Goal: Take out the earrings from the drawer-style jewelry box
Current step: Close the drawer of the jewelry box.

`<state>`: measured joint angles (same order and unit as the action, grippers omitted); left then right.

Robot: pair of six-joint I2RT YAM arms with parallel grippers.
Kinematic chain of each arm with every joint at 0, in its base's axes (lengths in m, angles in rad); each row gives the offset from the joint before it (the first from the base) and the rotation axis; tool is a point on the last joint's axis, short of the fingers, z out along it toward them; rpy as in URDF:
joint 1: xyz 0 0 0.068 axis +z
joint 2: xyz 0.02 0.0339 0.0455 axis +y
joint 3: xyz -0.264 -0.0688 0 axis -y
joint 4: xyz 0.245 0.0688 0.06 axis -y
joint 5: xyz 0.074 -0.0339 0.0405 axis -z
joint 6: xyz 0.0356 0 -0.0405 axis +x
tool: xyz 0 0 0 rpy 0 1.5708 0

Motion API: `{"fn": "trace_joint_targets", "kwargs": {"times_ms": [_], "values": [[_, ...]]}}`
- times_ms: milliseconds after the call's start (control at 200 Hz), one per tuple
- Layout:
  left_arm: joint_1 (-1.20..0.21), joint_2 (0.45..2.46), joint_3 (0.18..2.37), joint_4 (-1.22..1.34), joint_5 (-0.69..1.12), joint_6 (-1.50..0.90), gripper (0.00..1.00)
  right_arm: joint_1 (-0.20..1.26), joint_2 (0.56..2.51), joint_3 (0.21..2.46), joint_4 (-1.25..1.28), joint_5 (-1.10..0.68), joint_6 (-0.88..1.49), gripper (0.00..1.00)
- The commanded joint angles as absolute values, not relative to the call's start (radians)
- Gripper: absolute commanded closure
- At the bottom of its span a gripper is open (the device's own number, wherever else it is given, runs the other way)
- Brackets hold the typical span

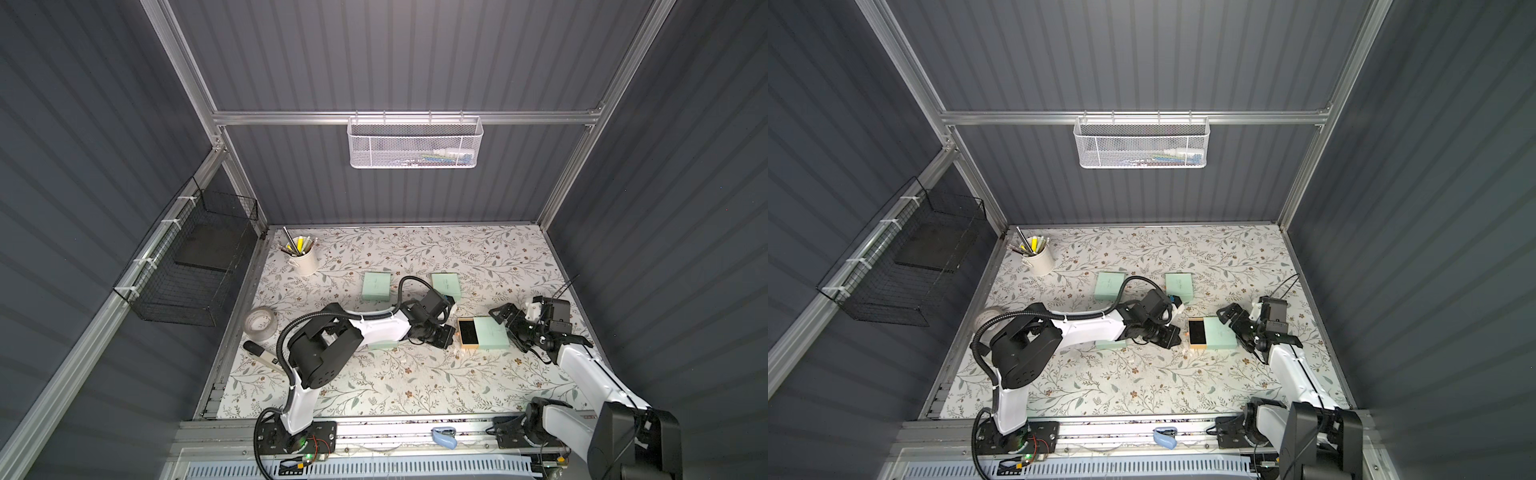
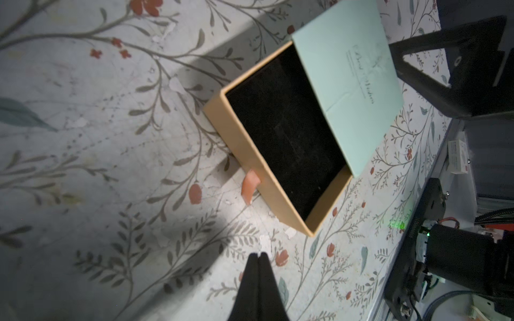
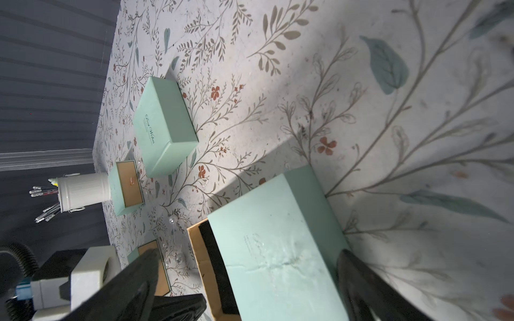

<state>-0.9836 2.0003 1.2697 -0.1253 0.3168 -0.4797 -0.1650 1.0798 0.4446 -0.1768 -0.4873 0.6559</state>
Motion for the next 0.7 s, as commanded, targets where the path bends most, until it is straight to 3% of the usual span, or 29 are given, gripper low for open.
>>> {"fn": "trace_joint_targets", "kwargs": {"times_ms": [0, 695], "values": [[-0.983, 2.030, 1.313, -0.126, 0.314, -0.471, 0.98, -0.169, 1.092, 0.450, -0.154, -0.523, 0.631, 0.01], [-0.986, 2.126, 1.447, -0.103, 0.388, -0.490, 1.00, -0.169, 1.163, 0.446, -0.127, -0.570, 0.621, 0.01]]}}
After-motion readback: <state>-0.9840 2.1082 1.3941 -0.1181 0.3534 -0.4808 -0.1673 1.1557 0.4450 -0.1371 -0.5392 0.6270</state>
